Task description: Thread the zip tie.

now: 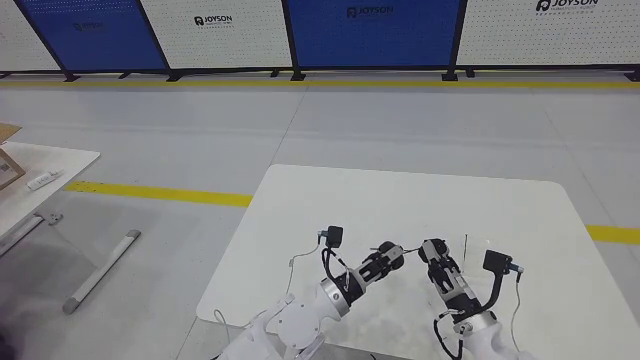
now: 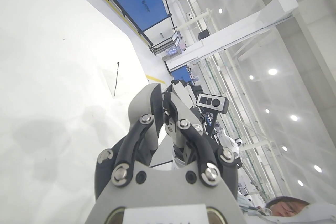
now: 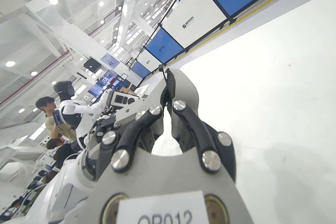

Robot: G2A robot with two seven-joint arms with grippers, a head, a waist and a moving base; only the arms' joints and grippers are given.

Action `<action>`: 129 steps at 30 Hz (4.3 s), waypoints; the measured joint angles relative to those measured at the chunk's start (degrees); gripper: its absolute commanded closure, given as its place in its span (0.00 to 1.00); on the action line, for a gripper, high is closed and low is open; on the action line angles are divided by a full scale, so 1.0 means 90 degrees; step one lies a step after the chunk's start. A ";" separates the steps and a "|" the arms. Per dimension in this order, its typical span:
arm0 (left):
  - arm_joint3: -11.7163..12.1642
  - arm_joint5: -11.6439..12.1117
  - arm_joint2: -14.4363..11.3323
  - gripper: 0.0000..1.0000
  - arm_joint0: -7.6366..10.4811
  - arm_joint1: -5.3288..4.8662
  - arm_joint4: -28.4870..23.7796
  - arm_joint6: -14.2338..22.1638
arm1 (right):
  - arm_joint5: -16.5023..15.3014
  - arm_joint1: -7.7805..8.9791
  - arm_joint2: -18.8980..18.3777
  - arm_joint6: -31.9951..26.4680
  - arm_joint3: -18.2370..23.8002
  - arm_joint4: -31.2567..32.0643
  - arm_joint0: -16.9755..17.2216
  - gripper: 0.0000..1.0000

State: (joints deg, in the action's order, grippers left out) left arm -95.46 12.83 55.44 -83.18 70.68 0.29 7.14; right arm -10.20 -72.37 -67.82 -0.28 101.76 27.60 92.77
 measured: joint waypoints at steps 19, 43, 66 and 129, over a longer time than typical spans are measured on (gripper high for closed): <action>0.0050 -0.0076 -0.0009 1.00 0.0010 0.0024 -0.0077 -0.0098 | -0.0050 -0.0021 -0.0043 -0.0121 -0.0028 -0.0112 0.0017 0.00; -0.0177 -0.0723 0.0178 1.00 0.0025 0.0103 -0.1155 -0.0420 | 0.0241 0.0013 -0.0274 -0.0237 -0.0067 0.0160 0.0178 0.00; -0.0634 -0.1375 0.0265 1.00 -0.0100 0.0089 -0.0928 -0.0452 | -0.0082 0.0194 -0.0164 -0.0280 -0.0663 0.4216 -0.0379 0.00; -0.0381 -0.1084 -0.0066 1.00 0.0003 0.0172 -0.0846 -0.0167 | -0.0739 0.0153 0.0188 -0.0318 -0.0766 0.3921 -0.0628 1.00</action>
State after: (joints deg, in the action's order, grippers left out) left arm -98.90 3.07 54.84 -83.15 72.23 -7.33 5.63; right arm -16.85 -70.99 -66.13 -3.15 94.87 62.89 87.12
